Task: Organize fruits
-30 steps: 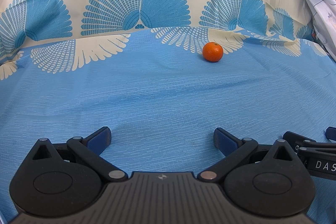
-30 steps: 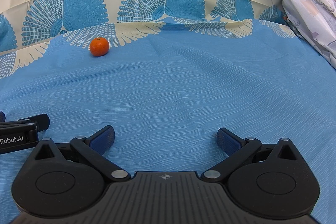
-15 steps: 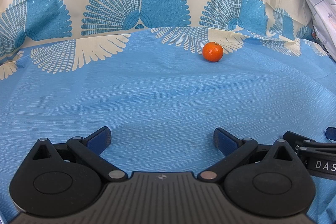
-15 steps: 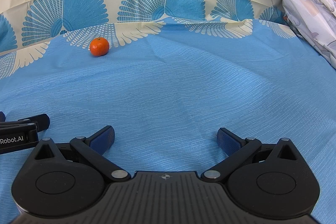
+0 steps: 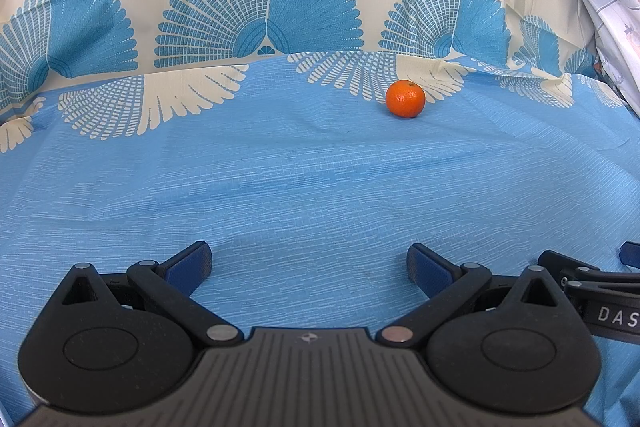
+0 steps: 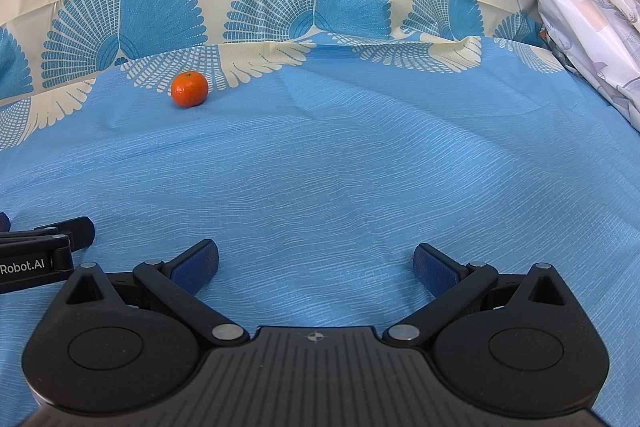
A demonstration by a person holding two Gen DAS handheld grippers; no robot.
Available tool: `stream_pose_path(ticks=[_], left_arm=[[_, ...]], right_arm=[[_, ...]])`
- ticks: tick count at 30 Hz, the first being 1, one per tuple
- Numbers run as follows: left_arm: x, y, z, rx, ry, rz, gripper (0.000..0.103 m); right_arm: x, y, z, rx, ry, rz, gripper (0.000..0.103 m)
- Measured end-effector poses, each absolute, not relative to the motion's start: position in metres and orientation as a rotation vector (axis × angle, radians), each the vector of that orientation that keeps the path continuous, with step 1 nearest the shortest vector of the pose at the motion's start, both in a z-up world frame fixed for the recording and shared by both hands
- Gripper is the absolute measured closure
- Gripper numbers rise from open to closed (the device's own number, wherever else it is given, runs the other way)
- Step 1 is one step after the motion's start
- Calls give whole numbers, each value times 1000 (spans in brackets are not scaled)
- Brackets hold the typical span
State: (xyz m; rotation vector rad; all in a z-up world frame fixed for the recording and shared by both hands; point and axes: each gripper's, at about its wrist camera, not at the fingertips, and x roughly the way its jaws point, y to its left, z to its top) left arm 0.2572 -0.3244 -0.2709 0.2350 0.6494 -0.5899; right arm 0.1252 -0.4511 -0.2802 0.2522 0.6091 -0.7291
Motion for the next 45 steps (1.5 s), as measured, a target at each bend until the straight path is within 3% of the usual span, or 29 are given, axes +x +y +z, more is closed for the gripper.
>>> stream_pose_path(ticks=[38, 45], left_arm=[[257, -329, -271, 243, 649, -578, 0], [258, -334, -265, 256, 715, -544, 0]], right_arm=[[127, -454, -279, 267, 609, -733, 0], [128, -462, -273, 277, 654, -677, 0]])
